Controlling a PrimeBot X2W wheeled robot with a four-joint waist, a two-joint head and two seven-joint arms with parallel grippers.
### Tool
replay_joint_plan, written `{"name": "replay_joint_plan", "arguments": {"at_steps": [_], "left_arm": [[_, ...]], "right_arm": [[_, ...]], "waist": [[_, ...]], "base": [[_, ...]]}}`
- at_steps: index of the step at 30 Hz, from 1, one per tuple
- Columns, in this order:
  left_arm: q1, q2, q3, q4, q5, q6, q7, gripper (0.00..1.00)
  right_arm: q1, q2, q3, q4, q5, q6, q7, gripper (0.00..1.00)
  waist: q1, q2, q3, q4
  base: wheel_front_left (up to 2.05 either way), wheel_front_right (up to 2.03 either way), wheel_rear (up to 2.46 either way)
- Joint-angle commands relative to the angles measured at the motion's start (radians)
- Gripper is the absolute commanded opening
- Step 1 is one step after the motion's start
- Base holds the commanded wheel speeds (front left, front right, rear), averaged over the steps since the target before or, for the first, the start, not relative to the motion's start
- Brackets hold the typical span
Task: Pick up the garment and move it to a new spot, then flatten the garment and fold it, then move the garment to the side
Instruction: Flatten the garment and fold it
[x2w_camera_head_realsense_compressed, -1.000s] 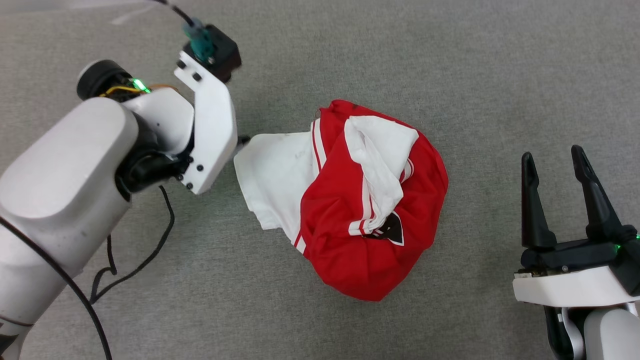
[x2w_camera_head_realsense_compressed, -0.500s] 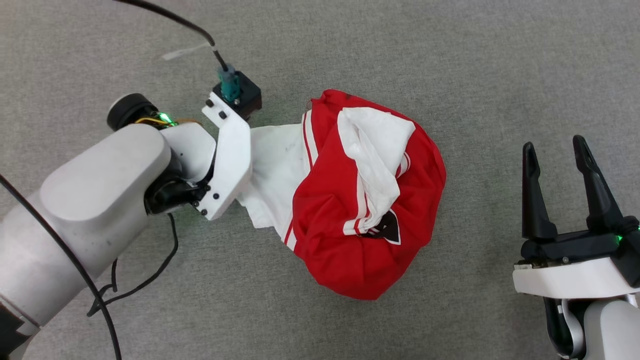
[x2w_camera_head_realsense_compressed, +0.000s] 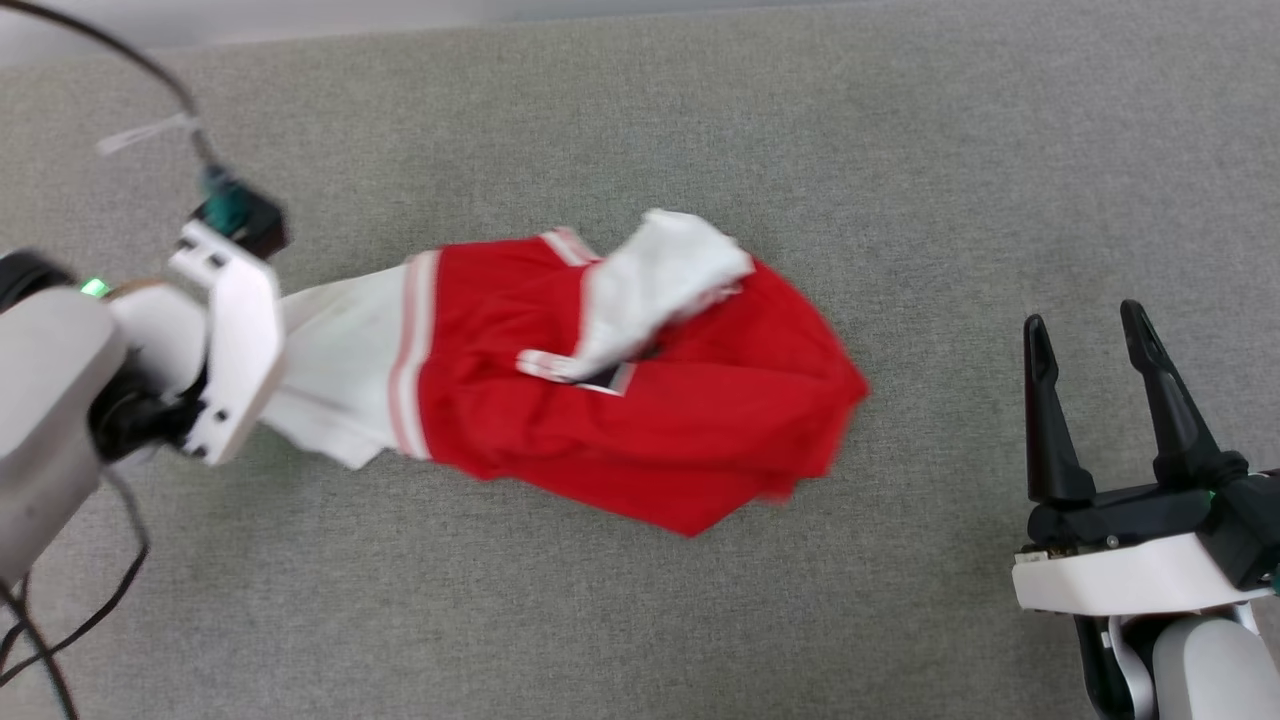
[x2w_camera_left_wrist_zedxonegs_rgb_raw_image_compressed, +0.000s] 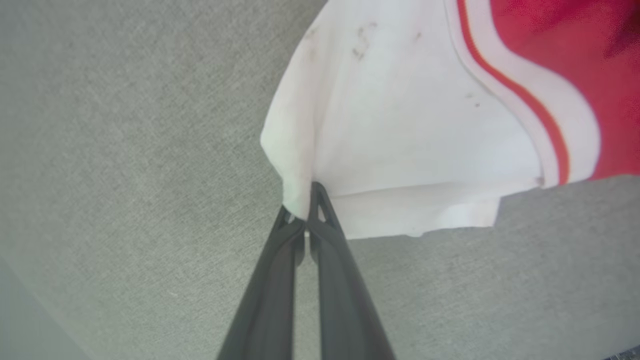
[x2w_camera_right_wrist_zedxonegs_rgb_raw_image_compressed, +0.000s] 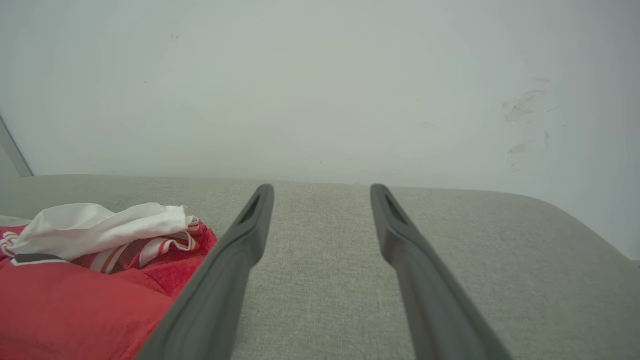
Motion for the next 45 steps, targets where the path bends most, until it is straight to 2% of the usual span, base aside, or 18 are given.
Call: {"name": "replay_joint_plan", "arguments": {"at_steps": [1,3,4,5,6,13,16,20,27,32,41,42,43,45], "left_arm": [[0.02,0.001,-0.002,0.01,-0.004,0.004,-0.007,0.0],[0.045,0.009,0.001,0.039,-0.014,0.013,-0.027,0.0],[0.057,0.007,0.006,0.052,-0.02,0.019,-0.044,0.04],[0.062,0.002,0.009,0.059,-0.013,0.023,-0.07,0.64],[0.064,-0.005,0.016,0.066,-0.008,0.03,-0.099,1.0],[-0.035,-0.045,0.043,0.045,0.074,0.028,-0.248,1.0],[-0.081,-0.07,0.08,-0.002,0.033,0.022,-0.256,1.0],[-0.13,-0.092,0.103,-0.09,-0.044,0.008,-0.189,1.0],[-0.162,-0.125,0.058,-0.231,-0.144,0.001,-0.012,1.0],[-0.138,-0.14,0.005,-0.261,-0.132,0.0,0.08,1.0],[-0.076,-0.155,-0.024,-0.275,-0.102,0.0,0.115,1.0],[-0.072,-0.155,-0.026,-0.278,-0.097,0.0,0.111,0.91],[-0.073,-0.154,-0.027,-0.279,-0.092,0.0,0.103,0.0],[-0.088,-0.152,-0.028,-0.289,-0.083,0.0,0.081,0.0]], "right_arm": [[0.011,0.0,0.001,0.0,-0.006,-0.001,-0.002,1.0],[0.016,0.0,0.001,0.0,-0.007,-0.001,-0.002,1.0],[0.019,0.0,-0.001,0.001,-0.008,-0.001,-0.002,1.0],[0.024,0.0,-0.003,0.003,-0.009,-0.001,-0.002,1.0],[0.029,0.0,-0.006,0.003,-0.009,-0.001,-0.002,1.0],[0.044,0.0,0.0,0.008,-0.016,-0.001,-0.002,1.0],[0.044,0.0,0.002,0.004,-0.015,-0.001,-0.002,1.0],[0.045,0.0,0.008,-0.003,-0.013,-0.001,-0.002,1.0],[0.022,0.0,0.016,-0.01,-0.001,-0.001,-0.002,1.0],[0.0,0.0,0.02,-0.014,0.009,-0.001,-0.002,1.0],[-0.019,0.0,0.009,-0.018,0.016,-0.001,-0.002,1.0],[-0.02,0.0,0.008,-0.018,0.017,-0.001,-0.002,1.0],[-0.02,0.0,0.008,-0.018,0.017,-0.001,-0.002,1.0],[-0.021,0.0,0.01,-0.017,0.017,-0.001,-0.002,1.0]], "waist": [[0.0,0.0,-0.002,-0.001],[0.0,0.0,-0.005,-0.002],[0.0,0.0,-0.008,-0.001],[0.0,0.0,-0.012,0.001],[0.0,0.0,-0.017,0.004],[0.0,0.0,-0.056,0.017],[0.0,0.0,-0.064,0.014],[0.0,0.0,-0.055,0.0],[0.0,0.0,-0.007,-0.036],[0.0,0.0,0.03,-0.062],[0.0,0.0,0.065,-0.079],[0.0,0.0,0.066,-0.079],[0.0,0.0,0.066,-0.078],[0.0,0.0,0.061,-0.076]], "base": [[0.0,0.0,0.0],[0.0,0.0,0.0],[0.0,0.0,0.0],[0.0,0.0,0.0],[0.0,0.0,0.0],[0.0,0.0,0.0],[0.0,0.0,0.0],[0.0,0.0,0.0],[0.0,0.0,0.0],[0.0,0.0,0.0],[0.0,0.0,0.0],[0.0,0.0,0.0],[0.0,0.0,0.0],[0.0,0.0,0.0]]}}
